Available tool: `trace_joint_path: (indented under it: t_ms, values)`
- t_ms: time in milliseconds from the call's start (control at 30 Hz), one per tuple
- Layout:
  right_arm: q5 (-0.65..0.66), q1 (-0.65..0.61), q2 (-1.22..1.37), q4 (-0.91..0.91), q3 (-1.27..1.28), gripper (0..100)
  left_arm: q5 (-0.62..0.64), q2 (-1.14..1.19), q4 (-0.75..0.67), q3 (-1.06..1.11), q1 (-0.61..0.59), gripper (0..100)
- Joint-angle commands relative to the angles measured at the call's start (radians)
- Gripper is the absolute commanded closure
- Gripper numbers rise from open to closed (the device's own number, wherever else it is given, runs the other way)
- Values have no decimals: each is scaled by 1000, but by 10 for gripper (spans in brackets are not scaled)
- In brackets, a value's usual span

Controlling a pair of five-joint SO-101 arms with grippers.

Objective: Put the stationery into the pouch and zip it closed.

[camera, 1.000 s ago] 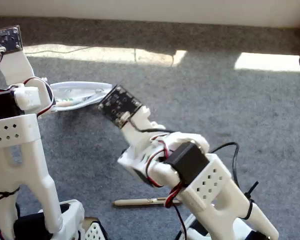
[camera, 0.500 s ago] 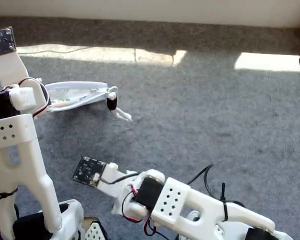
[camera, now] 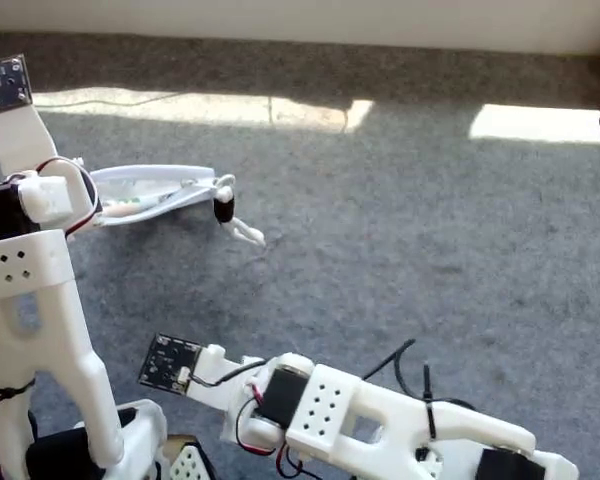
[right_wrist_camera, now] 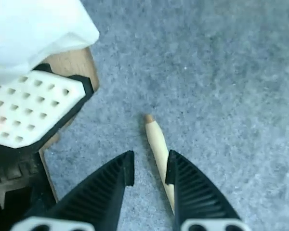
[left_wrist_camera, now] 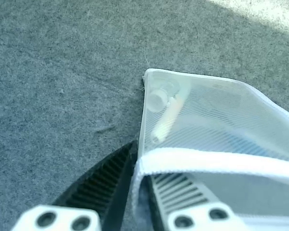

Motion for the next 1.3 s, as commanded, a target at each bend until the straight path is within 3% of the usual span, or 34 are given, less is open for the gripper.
trace_joint_path:
  t_ms: [0, 600, 767, 1067, 1267]
  values:
    - [20, -5, 120, -25, -25, 889, 3, -16, -21, -4, -19, 983]
    - [26, 93, 275, -131, -96, 889, 0, -18, -17, -4, -21, 983]
    - [100, 99, 275, -131, -96, 889, 0, -19, -15, -4, -21, 983]
    - [103, 99, 277, -131, -94, 889, 0, -19, -15, -4, -21, 983]
    - [183, 165, 277, -131, -93, 892, 0, -16, -14, -2, -19, 983]
